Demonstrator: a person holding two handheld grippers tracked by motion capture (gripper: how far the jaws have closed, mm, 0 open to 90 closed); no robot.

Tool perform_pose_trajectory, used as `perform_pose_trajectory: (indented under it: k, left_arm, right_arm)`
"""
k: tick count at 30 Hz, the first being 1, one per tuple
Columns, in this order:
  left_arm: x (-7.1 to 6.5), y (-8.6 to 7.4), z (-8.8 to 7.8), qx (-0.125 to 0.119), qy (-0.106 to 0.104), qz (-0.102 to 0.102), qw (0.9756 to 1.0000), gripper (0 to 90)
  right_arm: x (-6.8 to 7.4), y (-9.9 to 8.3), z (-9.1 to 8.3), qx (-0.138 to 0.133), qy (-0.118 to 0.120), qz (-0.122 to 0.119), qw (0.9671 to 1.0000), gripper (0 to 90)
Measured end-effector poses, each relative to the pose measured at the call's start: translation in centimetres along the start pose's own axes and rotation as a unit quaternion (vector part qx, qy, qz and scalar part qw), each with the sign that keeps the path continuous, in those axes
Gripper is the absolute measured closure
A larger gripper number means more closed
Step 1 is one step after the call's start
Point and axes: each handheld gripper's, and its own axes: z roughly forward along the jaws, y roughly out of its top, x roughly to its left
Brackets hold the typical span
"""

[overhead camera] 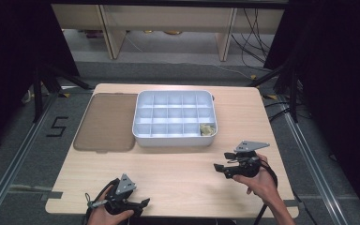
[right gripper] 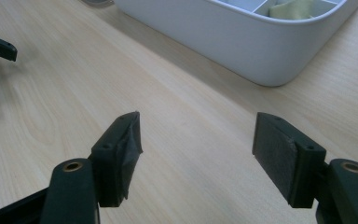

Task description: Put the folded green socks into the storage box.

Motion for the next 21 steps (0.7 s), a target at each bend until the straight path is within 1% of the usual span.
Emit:
perform_pose_trajectory:
  k: [1,2,5,6,7,8,9,10,11,12,13,14,15,16,17,18,19,20,21]
  left_arm:
    - [0.0,0.0,0.0,0.000,0.000,0.000,1.0000,21.0]
    - [-0.1,0.0,0.0,-0.004,-0.001,-0.004,1.0000,21.0]
    - [-0.1,0.0,0.0,-0.004,-0.001,-0.003,1.0000,21.0]
    - [-0.1,0.0,0.0,-0.004,-0.001,-0.002,1.0000,21.0]
    - [-0.1,0.0,0.0,-0.004,0.000,-0.002,1.0000,21.0]
    - [-0.1,0.0,0.0,-0.004,-0.001,-0.003,1.0000,21.0]
    - [-0.1,0.0,0.0,-0.004,-0.001,-0.003,1.0000,21.0]
    - [-0.1,0.0,0.0,-0.004,-0.001,-0.003,1.0000,21.0]
    - [-0.1,0.0,0.0,-0.003,0.000,-0.003,1.0000,21.0]
    - [-0.1,0.0,0.0,-0.003,0.000,-0.003,1.0000,21.0]
    - [-0.1,0.0,0.0,-0.003,0.000,-0.003,1.0000,21.0]
    - [-0.2,0.0,0.0,-0.003,-0.003,-0.013,0.9999,21.0]
    - [-0.2,0.0,0.0,-0.003,-0.003,-0.013,0.9999,21.0]
    - [-0.1,0.0,0.0,-0.004,-0.001,-0.002,1.0000,21.0]
    - [-0.1,0.0,0.0,-0.004,-0.001,-0.004,1.0000,21.0]
    - [-0.1,0.0,0.0,-0.004,-0.001,-0.004,1.0000,21.0]
    - [-0.1,0.0,0.0,-0.003,-0.001,-0.005,1.0000,21.0]
    - [-0.3,0.0,0.0,-0.003,-0.003,-0.013,0.9999,21.0]
    - [-0.2,0.0,0.0,-0.002,-0.002,-0.009,1.0000,21.0]
  right_arm:
    - [0.0,0.0,0.0,0.000,0.000,0.000,1.0000,33.1]
    - [-0.1,-0.2,0.0,-0.004,-0.004,-0.007,1.0000,33.0]
    - [0.2,-0.4,0.0,-0.003,-0.002,-0.004,1.0000,32.8]
    - [0.2,-0.5,-0.1,-0.002,0.002,-0.002,1.0000,32.2]
    - [0.2,-0.6,-0.1,-0.005,-0.001,-0.006,1.0000,32.1]
    - [0.5,-0.7,-0.1,-0.007,0.001,0.009,0.9999,32.0]
    - [0.5,-0.7,-0.1,-0.007,0.001,0.009,0.9999,32.0]
    - [0.4,-0.8,-0.1,-0.011,0.004,0.000,0.9999,31.7]
    - [0.3,-0.9,-0.2,-0.012,0.001,-0.010,0.9999,30.4]
    - [0.3,-0.9,-0.2,-0.012,0.001,-0.010,0.9999,30.4]
    - [0.4,-1.2,-0.2,-0.011,0.001,-0.009,0.9999,29.0]
    - [0.5,-1.3,-0.2,-0.011,-0.001,-0.009,0.9999,28.2]
    - [0.7,-1.5,-0.2,-0.007,0.002,0.005,1.0000,27.4]
    - [0.7,-1.6,-0.1,-0.013,0.006,0.000,0.9999,26.5]
    - [0.7,-1.7,0.0,-0.010,0.012,0.003,0.9999,25.9]
    - [0.8,-1.8,-0.1,-0.008,0.001,0.003,1.0000,24.9]
    - [0.8,-1.8,-0.1,-0.008,0.001,0.003,1.0000,24.9]
    - [0.8,-2.0,0.0,-0.016,0.008,-0.002,0.9998,24.2]
    - [1.0,-2.1,-0.1,-0.011,0.007,0.007,0.9999,24.0]
